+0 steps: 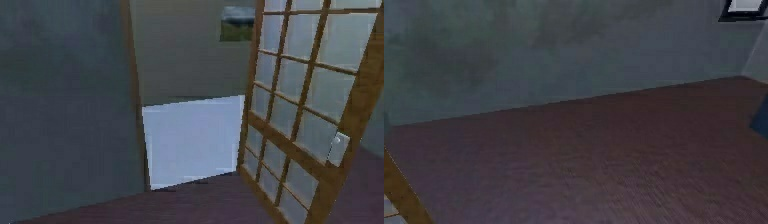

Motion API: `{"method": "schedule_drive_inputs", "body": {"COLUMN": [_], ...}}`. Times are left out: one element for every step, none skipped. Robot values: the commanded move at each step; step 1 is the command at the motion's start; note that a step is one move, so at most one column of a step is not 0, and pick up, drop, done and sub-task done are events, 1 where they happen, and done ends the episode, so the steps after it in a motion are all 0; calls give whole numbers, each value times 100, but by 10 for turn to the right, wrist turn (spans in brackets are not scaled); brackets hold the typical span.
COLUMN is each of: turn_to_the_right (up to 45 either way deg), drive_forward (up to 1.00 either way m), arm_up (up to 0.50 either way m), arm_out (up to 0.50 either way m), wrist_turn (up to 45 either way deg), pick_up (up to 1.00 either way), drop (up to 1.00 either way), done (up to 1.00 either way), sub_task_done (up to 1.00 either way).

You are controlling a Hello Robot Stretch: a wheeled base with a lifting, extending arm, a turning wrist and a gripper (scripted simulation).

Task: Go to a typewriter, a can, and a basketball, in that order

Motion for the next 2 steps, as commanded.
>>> {"method": "schedule_drive_inputs", "body": {"turn_to_the_right": [0,0], "drive_forward": [100,40], "arm_up": [0,0], "arm_out": [0,0], "wrist_turn": [0,0], "pick_up": [0,0], "drop": [0,0], "done": [0,0], "sub_task_done": [0,0]}}
